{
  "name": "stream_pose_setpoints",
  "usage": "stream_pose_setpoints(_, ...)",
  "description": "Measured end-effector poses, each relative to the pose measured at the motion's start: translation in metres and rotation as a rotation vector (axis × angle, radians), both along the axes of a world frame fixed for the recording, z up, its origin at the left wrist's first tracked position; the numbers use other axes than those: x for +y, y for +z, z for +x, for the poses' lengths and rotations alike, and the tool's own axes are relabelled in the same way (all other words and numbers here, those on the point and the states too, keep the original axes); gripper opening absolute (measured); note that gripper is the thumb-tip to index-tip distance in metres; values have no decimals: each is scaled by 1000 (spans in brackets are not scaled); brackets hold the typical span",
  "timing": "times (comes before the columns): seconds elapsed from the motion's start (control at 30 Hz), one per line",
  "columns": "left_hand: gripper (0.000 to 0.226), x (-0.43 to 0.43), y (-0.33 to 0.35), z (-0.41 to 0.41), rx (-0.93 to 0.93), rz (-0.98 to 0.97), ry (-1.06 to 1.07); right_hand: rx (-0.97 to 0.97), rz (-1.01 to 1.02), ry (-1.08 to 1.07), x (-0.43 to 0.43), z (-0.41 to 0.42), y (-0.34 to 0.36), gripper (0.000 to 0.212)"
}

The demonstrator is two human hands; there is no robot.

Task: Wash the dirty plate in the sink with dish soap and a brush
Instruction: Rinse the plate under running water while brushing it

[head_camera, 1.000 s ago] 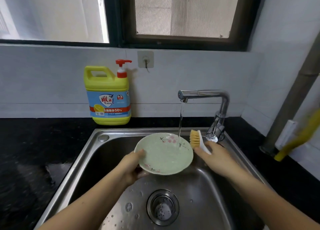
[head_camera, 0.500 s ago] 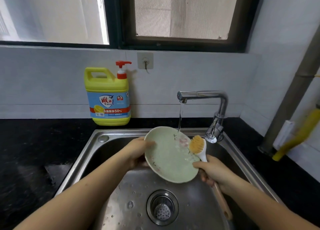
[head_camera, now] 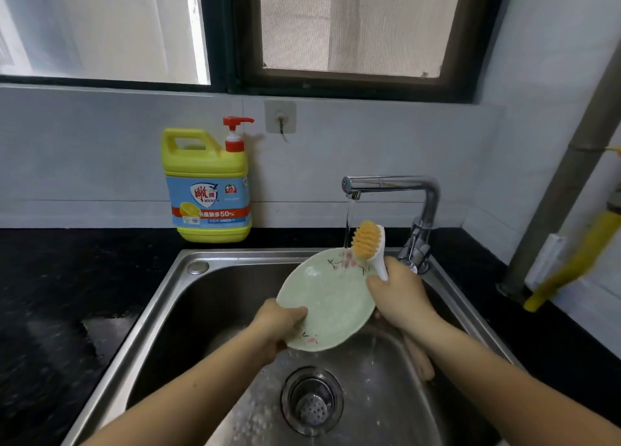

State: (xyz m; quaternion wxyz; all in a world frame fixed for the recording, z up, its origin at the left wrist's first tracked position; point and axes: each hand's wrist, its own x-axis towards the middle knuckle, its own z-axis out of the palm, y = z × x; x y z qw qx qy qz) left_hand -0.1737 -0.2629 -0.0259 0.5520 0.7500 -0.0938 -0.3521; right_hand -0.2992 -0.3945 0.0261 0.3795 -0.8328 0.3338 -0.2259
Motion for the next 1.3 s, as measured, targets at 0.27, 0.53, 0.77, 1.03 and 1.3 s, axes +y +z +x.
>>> stream_pose_setpoints(0.27,50,27,17,0,-798,113,-652,159,308,-54,-11,8,-7,15)
stream_pose_setpoints(0.53,44,29,20,3,-1385,175,-650,161,636,-55,-9,20,0,14)
stream_pose_setpoints(0.77,51,9,15,12,-817,-105,-367,152,557,3,-24,19,12,40)
stream_pose_setpoints(1.03,47,-21,25,1,-558,-262,-267,172,293,49,-24,1,11,28)
stream_pose_setpoints(1.3,41,-44,24,-8,-258,-429,-25,70,273,34,-19,-5,4,33)
